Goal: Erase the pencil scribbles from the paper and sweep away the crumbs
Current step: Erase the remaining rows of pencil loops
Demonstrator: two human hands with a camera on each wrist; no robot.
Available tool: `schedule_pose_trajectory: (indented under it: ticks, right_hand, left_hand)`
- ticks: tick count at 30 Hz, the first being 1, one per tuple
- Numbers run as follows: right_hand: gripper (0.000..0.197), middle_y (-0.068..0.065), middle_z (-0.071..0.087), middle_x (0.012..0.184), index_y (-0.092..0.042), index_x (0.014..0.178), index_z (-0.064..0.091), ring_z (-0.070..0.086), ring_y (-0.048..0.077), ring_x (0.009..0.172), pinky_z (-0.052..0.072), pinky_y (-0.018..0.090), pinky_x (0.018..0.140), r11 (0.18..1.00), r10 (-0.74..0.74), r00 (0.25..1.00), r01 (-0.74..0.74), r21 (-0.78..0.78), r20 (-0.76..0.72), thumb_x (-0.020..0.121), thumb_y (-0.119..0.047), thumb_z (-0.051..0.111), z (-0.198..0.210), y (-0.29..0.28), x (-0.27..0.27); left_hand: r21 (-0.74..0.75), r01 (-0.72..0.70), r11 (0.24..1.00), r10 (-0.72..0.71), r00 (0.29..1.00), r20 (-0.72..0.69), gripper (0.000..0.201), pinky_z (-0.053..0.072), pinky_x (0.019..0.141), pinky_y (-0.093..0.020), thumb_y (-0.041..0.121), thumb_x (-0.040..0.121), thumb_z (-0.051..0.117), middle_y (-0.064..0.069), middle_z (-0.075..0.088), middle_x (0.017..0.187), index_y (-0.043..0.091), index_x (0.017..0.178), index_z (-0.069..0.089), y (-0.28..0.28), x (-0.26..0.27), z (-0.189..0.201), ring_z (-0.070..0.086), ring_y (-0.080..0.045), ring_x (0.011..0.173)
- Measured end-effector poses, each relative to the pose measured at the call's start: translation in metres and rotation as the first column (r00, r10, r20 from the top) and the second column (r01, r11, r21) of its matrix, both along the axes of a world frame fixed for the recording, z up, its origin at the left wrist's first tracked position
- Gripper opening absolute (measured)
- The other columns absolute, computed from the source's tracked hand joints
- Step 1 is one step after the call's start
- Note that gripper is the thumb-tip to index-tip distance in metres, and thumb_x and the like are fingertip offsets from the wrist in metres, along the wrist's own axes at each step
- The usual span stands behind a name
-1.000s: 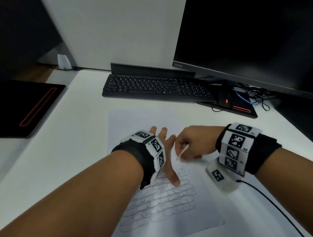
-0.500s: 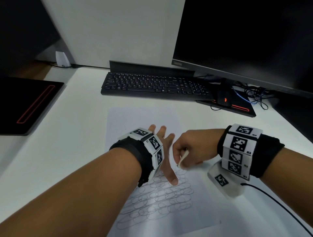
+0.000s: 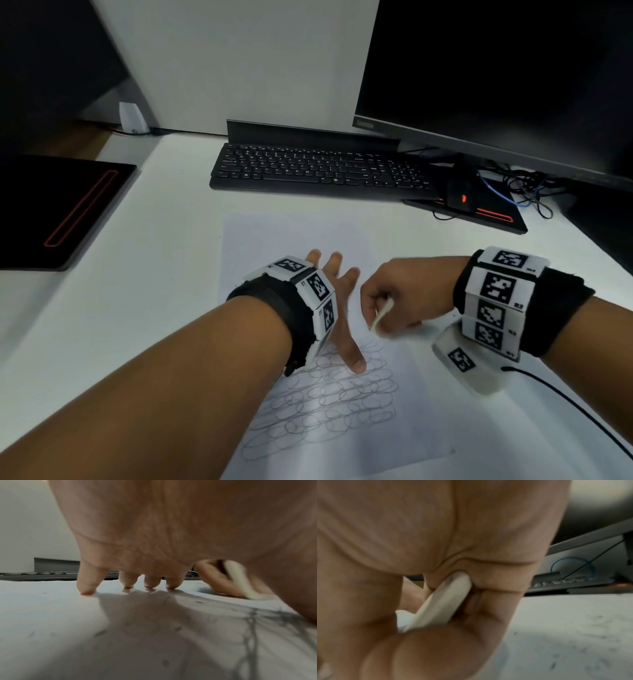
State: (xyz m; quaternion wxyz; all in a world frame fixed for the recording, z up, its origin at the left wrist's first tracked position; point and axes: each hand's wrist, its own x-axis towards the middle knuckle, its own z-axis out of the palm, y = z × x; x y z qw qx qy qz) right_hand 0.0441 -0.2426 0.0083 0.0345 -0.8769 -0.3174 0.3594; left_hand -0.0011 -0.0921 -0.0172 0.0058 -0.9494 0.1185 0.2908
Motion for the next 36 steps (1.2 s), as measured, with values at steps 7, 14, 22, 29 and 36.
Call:
schedule_pose_trajectory:
  ticks: [7,14,22,29,36]
  right_hand:
    - [0.006,-0.003,0.071,0.074,-0.027,0.089,0.070,0.059,0.001,0.055,0.050,0.021,0.064,0.996,-0.074,0.994,0.070,0.058,0.076,0.083,-0.025,0.069,0.002,-0.004,0.003]
    - [0.006,-0.013,0.063,0.055,-0.023,0.090,0.069,0.057,-0.002,0.048,0.046,0.017,0.060,0.987,-0.145,0.986,0.138,0.084,0.088,0.084,-0.025,0.070,0.003,-0.003,0.002]
    - [0.006,-0.007,0.067,0.060,-0.020,0.089,0.070,0.061,0.005,0.053,0.050,0.020,0.061,0.984,-0.177,0.984,0.178,0.026,-0.007,0.083,-0.020,0.071,0.004,0.003,-0.001]
    - [0.008,-0.014,0.062,0.057,-0.022,0.090,0.070,0.056,0.001,0.049,0.047,0.019,0.057,0.990,-0.132,0.989,0.134,-0.034,0.069,0.082,-0.025,0.071,0.003,0.006,0.000]
    - [0.013,-0.009,0.063,0.082,-0.026,0.097,0.067,0.053,0.006,0.058,0.045,0.017,0.052,0.975,-0.080,0.991,0.100,-0.197,0.108,0.086,-0.019,0.070,0.015,0.018,-0.004]
  left_hand:
    - [0.000,-0.001,1.000,0.001,1.000,-0.001,0.138,0.003,0.113,-0.065,0.075,0.059,0.074,-0.002,-0.022,0.161,0.032,0.154,-0.016,0.000,-0.001,-0.001,-0.022,-0.035,0.146]
    - [0.023,-0.001,1.000,0.001,1.000,-0.001,0.137,0.003,0.113,-0.065,0.076,0.059,0.073,-0.003,-0.022,0.162,0.032,0.154,-0.015,-0.002,0.000,-0.001,-0.021,-0.036,0.146]
    - [0.008,0.004,1.000,-0.004,1.000,0.005,0.134,0.007,0.113,-0.065,0.075,0.059,0.075,-0.004,-0.016,0.163,0.032,0.155,-0.009,0.001,-0.001,0.002,-0.018,-0.037,0.147]
    - [0.038,-0.111,0.993,0.108,0.992,0.070,0.136,0.003,0.117,-0.062,0.077,0.059,0.073,-0.001,-0.020,0.162,0.034,0.154,-0.013,0.086,-0.013,0.026,-0.020,-0.028,0.148]
    - [0.106,-0.158,0.982,0.157,0.987,0.014,0.130,0.010,0.120,-0.053,0.068,0.065,0.076,0.002,-0.009,0.162,0.026,0.155,-0.007,0.141,-0.054,0.017,-0.012,-0.015,0.149]
